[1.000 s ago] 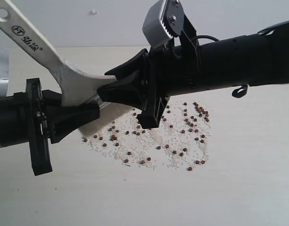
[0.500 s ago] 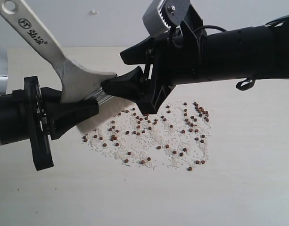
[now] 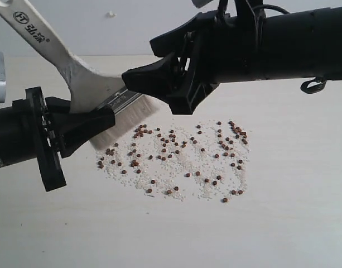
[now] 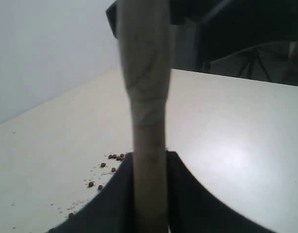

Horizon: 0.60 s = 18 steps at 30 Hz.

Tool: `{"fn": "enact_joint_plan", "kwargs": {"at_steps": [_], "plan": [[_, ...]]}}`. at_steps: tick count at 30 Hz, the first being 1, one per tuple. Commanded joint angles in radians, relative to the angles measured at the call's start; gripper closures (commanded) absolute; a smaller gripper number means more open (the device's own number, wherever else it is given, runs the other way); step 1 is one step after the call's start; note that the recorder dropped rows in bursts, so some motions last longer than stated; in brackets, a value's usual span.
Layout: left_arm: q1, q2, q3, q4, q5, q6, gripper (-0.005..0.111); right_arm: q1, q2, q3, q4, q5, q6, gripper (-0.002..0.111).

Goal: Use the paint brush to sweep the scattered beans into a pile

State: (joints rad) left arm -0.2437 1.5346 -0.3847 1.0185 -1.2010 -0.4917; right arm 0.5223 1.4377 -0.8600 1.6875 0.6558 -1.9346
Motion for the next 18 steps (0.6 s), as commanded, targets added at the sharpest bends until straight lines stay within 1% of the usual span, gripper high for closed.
{"fn": "enact_joint_plan", "kwargs": {"at_steps": [1,3,6,8,9,10,11,12,13,14,16,18], "plan": [[-0.005,-0.003,-0.003,-0.058,0.013,-0.020,0.107,0.001,-0.016,-0.008,-0.016,0.037,0.064,0.038],[-0.005,-0.003,-0.003,-0.001,0.010,-0.003,0.107,0.001,-0.016,-0.008,-0.036,0.108,0.016,0.038],[-0.005,-0.003,-0.003,0.064,0.009,0.006,0.107,0.001,-0.016,-0.032,-0.084,0.135,0.018,0.038],[-0.005,-0.003,-0.003,0.078,0.009,0.003,0.107,0.001,-0.016,-0.093,-0.226,0.135,0.182,0.038],[-0.005,-0.003,-0.003,0.087,0.009,0.000,0.107,0.001,-0.016,-0.155,-0.363,0.144,0.314,0.038],[-0.005,-0.003,-0.003,0.109,0.006,-0.004,0.107,0.001,-0.016,-0.212,-0.449,0.167,0.397,0.038],[-0.005,-0.003,-0.003,0.121,0.006,-0.004,0.107,0.001,-0.016,-0.243,-0.495,0.187,0.441,0.038],[-0.005,-0.003,-0.005,0.134,0.006,-0.006,0.107,0.001,-0.011,-0.283,-0.551,0.250,0.473,0.040],[-0.005,-0.003,-0.010,0.144,0.006,-0.009,0.107,0.001,-0.003,-0.303,-0.574,0.303,0.487,0.042],[-0.005,-0.003,-0.024,0.184,0.006,-0.032,0.107,0.001,0.018,-0.337,-0.587,0.361,0.505,0.044],[-0.005,-0.003,-0.043,0.230,0.002,-0.072,0.107,0.001,0.041,-0.363,-0.587,0.398,0.508,0.044],[-0.005,-0.003,-0.061,0.277,-0.008,-0.104,0.107,0.001,0.093,-0.393,-0.554,0.495,0.508,0.044]]}}
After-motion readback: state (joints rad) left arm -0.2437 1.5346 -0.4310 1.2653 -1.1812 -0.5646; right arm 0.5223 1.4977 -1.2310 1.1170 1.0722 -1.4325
